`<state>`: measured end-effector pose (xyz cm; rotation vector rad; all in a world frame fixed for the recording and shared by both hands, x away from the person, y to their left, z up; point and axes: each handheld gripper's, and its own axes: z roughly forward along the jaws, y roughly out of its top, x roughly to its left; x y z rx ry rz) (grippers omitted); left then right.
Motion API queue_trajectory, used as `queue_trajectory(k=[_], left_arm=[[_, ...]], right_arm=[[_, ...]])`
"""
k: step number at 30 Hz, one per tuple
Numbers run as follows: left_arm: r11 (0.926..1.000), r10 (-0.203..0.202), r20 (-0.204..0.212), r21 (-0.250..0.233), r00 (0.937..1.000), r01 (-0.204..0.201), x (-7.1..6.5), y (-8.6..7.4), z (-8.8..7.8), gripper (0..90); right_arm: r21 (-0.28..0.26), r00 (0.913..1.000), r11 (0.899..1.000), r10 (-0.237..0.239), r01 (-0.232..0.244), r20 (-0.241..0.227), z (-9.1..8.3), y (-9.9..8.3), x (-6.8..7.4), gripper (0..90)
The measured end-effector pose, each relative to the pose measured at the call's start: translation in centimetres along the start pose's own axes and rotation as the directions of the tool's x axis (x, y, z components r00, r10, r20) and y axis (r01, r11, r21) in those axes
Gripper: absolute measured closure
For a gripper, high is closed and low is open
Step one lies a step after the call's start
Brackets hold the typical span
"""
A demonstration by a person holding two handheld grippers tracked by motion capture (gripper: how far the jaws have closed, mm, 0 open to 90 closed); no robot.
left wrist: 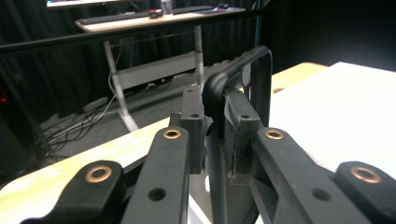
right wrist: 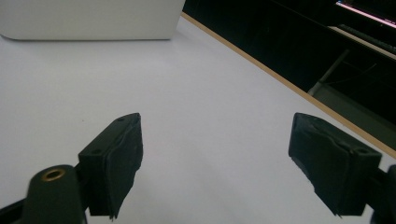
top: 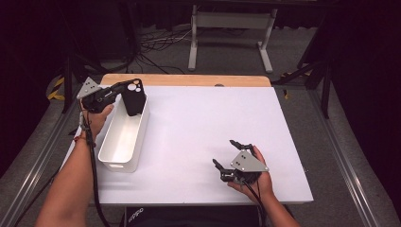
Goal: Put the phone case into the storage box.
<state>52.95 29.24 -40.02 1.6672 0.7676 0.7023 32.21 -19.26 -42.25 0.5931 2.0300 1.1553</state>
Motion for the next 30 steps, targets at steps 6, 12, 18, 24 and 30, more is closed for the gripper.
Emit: queue_trajectory(k=[6,12,18,24,30], left_arm=[[0.9985,-0.024,-0.013,0.048,0.9996,0.025,0.2,-0.7,0.6,77.4],[0.9946,-0.024,-0.024,0.100,0.9994,0.026,0.6,-1.4,0.9,77.4],[0.9934,-0.048,-0.031,0.103,0.9983,0.051,0.7,-1.9,1.4,78.8],[0.9912,-0.064,-0.065,0.112,0.9959,0.071,0.6,-1.9,1.5,76.6],[0.9895,-0.079,-0.061,0.116,0.9950,0.086,0.9,-2.2,1.4,74.6]], right_arm=[[-0.003,1.0000,1.000,0.002,-0.002,-0.004,0.0,0.0,-0.1,18.7],[0.003,0.9997,1.000,-0.012,0.012,-0.019,0.0,0.1,0.1,18.6],[-0.002,0.9997,1.000,-0.009,0.009,-0.023,-0.2,0.1,-0.2,18.6],[0.010,0.9999,1.000,-0.007,0.007,-0.011,-0.3,-0.1,-0.5,18.4],[0.017,0.9999,1.000,0.002,-0.001,-0.011,-0.3,-0.4,-0.7,18.3]])
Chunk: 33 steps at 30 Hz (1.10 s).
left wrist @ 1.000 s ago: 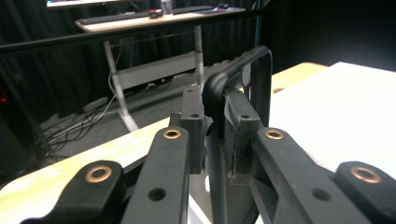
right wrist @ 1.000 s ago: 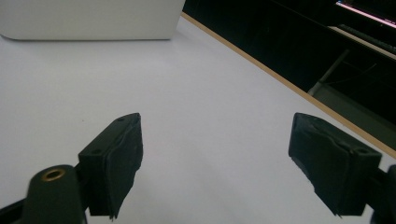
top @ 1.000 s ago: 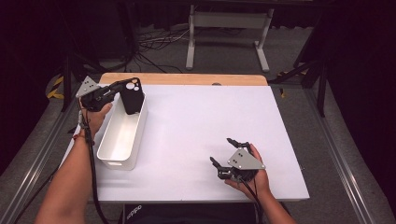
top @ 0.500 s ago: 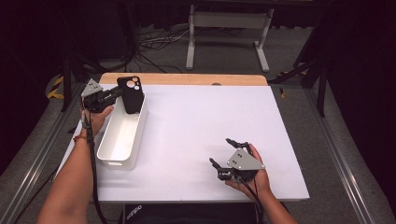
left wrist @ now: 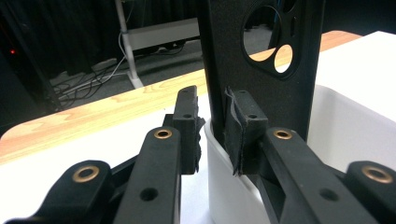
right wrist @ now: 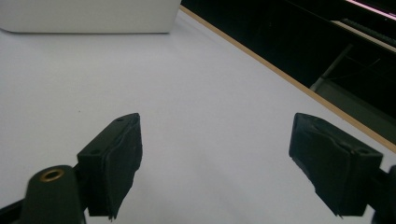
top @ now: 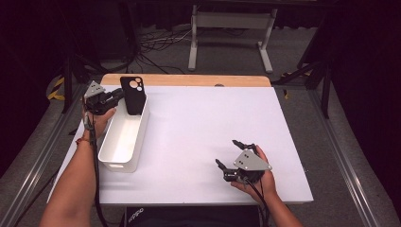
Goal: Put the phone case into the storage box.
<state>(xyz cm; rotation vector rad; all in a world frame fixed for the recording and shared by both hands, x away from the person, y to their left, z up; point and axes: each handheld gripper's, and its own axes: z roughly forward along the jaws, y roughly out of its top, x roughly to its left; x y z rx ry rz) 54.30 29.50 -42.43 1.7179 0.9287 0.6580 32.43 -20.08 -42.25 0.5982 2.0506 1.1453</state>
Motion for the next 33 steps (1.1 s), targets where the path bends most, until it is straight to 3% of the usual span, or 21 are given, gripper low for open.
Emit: queue_trajectory(k=[9,17,28,33], left_arm=[[0.9999,-0.006,-0.019,-0.013,0.9998,0.006,-0.2,0.0,-1.1,67.9],[0.9997,0.014,-0.013,-0.021,0.9998,-0.014,-1.1,0.6,-2.7,64.4],[0.9975,0.019,-0.003,-0.068,0.9998,-0.019,-2.2,0.5,-5.0,58.4],[0.9975,0.034,0.005,-0.062,0.9994,-0.034,-2.7,0.5,-5.6,54.9]], right_arm=[[-0.001,0.9999,1.000,-0.011,0.011,-0.010,0.1,0.1,0.2,18.2],[-0.013,0.9999,1.000,-0.006,0.006,-0.012,-0.2,0.1,0.1,18.1],[-0.016,0.9993,1.000,-0.001,0.000,-0.037,0.1,0.0,0.2,18.1],[-0.018,0.9991,1.000,0.010,-0.010,-0.041,0.4,-0.2,0.0,18.1]])
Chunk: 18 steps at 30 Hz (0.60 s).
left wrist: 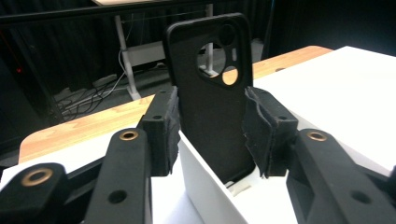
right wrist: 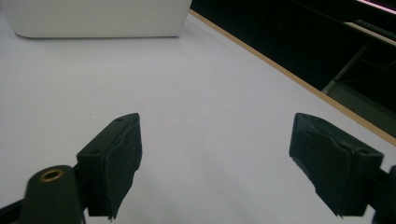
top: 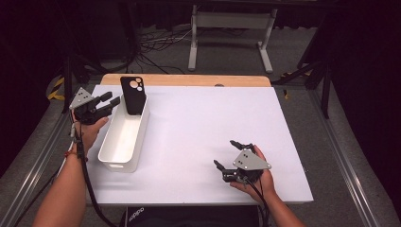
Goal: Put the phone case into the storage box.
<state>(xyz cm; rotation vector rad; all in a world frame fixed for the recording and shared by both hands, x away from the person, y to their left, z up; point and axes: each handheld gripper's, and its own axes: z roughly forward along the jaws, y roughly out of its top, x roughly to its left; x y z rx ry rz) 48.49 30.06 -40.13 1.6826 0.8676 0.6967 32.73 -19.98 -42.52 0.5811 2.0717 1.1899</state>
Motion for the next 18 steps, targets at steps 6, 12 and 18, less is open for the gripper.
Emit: queue_trajectory(k=[6,12,18], left_arm=[[0.9999,0.006,0.027,-0.012,0.9996,-0.006,-0.8,0.5,-0.9,48.9],[0.9994,0.016,0.002,-0.030,0.9999,-0.016,-1.7,0.8,-1.1,36.8],[0.9981,0.012,-0.012,-0.060,0.9999,-0.013,-2.4,1.0,-2.0,27.6]], right_arm=[[0.000,1.0000,1.000,0.003,-0.003,-0.006,0.2,0.0,-0.2,17.9],[0.008,1.0000,1.000,0.005,-0.005,-0.001,0.3,0.0,-0.2,17.8],[0.009,1.0000,1.000,0.006,-0.006,-0.003,0.3,0.1,-0.3,17.8]])
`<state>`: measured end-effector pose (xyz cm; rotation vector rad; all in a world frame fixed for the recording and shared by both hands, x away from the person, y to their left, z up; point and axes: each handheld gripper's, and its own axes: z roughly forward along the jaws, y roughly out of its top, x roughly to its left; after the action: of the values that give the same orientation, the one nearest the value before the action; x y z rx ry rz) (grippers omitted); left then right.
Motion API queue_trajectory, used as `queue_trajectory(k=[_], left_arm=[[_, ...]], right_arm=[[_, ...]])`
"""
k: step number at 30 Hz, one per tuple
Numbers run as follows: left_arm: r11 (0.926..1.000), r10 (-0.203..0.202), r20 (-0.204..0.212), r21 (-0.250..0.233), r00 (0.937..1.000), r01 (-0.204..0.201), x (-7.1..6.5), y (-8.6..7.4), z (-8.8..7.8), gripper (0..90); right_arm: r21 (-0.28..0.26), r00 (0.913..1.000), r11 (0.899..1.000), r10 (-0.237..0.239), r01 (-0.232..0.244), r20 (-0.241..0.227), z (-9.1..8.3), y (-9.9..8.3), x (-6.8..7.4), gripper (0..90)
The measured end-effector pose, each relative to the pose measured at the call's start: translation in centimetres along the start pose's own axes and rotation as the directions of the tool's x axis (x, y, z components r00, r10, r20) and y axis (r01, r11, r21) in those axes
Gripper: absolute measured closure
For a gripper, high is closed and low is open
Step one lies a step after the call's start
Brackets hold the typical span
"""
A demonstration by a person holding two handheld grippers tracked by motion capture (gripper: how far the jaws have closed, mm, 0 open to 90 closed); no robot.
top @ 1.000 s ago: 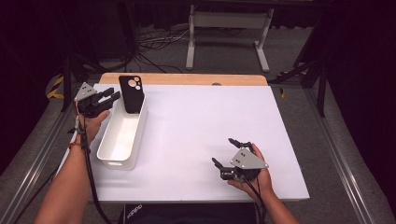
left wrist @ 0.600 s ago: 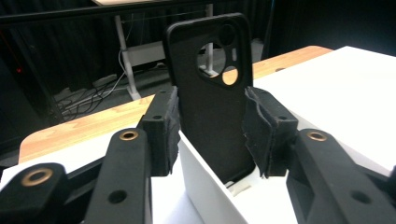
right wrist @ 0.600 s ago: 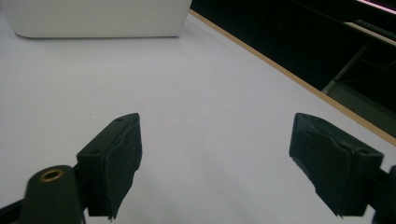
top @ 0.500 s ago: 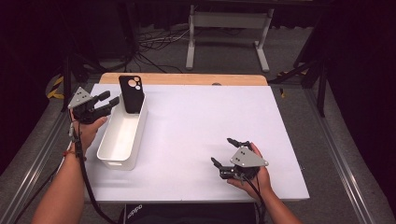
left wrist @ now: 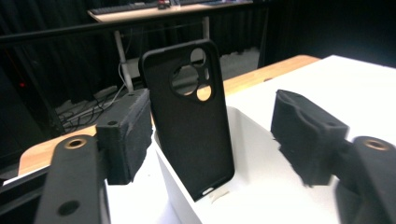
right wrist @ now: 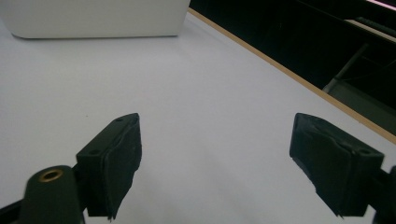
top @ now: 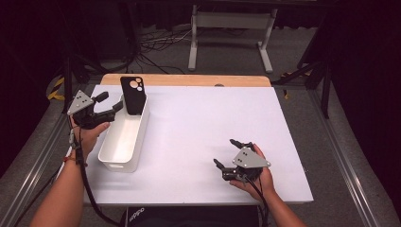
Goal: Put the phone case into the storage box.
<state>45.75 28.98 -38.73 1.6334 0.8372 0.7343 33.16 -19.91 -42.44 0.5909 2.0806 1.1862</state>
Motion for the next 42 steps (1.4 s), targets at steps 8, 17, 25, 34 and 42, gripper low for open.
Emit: queue_trajectory(k=[8,17,25,34,42], left_arm=[[1.0000,0.001,0.016,-0.010,0.9999,-0.001,-1.0,0.1,-0.6,19.9],[0.9997,0.022,0.022,0.009,0.9995,-0.022,-1.8,-0.3,-1.0,13.1],[0.9992,0.039,0.052,-0.005,0.9979,-0.038,-2.9,-0.2,-1.4,6.3],[0.9977,0.067,0.069,-0.001,0.9953,-0.067,-4.0,0.0,-2.5,4.4],[0.9969,0.076,0.071,-0.024,0.9946,-0.074,-4.7,0.5,-3.3,4.9]], right_arm=[[0.011,1.0000,1.000,0.005,-0.004,-0.005,0.1,-0.1,0.0,17.8],[0.009,0.9999,1.000,0.016,-0.016,0.002,0.1,-0.2,-0.2,17.5],[0.021,1.0000,1.000,0.008,-0.008,0.000,0.2,-0.5,0.0,17.4],[0.017,0.9999,1.000,0.009,-0.010,0.011,0.0,-0.5,-0.1,17.4],[0.022,0.9999,1.000,0.005,-0.005,0.011,0.1,-0.5,-0.1,17.4]])
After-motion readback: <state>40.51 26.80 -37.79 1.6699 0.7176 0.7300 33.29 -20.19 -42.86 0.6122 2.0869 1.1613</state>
